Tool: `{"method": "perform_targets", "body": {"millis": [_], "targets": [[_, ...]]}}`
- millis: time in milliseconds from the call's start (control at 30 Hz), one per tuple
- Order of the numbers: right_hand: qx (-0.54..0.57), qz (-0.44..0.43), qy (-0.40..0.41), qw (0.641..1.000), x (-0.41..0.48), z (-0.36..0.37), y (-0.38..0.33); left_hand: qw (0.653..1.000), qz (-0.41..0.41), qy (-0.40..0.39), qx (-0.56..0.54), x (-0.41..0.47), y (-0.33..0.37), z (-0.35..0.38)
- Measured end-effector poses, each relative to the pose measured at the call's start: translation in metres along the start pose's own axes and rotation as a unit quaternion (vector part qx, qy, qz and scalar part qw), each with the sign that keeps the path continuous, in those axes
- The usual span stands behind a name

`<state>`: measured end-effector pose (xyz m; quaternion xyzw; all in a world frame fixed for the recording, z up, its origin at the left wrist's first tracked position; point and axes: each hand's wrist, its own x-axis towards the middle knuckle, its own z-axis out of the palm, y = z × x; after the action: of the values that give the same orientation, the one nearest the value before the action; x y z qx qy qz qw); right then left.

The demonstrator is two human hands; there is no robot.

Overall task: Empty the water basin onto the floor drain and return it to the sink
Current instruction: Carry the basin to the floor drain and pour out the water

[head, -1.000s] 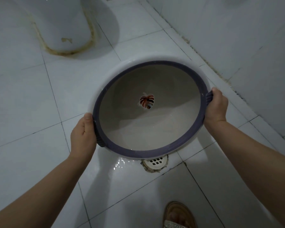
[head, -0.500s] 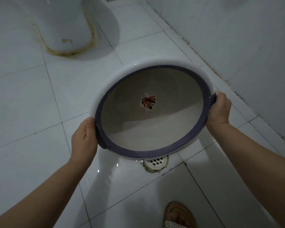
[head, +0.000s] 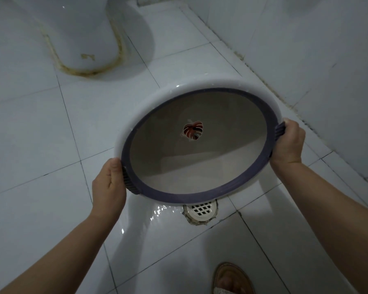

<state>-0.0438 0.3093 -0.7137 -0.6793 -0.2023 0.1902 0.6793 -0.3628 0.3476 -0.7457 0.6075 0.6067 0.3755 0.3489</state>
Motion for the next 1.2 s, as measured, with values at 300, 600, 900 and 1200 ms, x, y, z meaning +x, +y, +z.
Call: {"method": "perform_targets", "body": {"millis": [300,600,900,1200], "targets": [[0.01,-0.034,-0.009,0.999,-0.005,-0.004,-0.009,1.0,0.022,0.0,0.005,-0.002,-0.001,0.002],[-0.063,-0.092,0.006,0.994,-0.003,-0.004,-0.017,0.999,0.041,0.024,0.013,0.001,0.004,0.0],[-0.084,-0.16,0.014,0.984,-0.002,-0.011,-0.02,0.998,0.059,0.017,0.006,-0.001,0.006,-0.004],[-0.085,-0.187,0.018,0.979,0.0,-0.014,-0.019,0.997,0.072,0.028,0.01,0.003,0.003,-0.007]]}}
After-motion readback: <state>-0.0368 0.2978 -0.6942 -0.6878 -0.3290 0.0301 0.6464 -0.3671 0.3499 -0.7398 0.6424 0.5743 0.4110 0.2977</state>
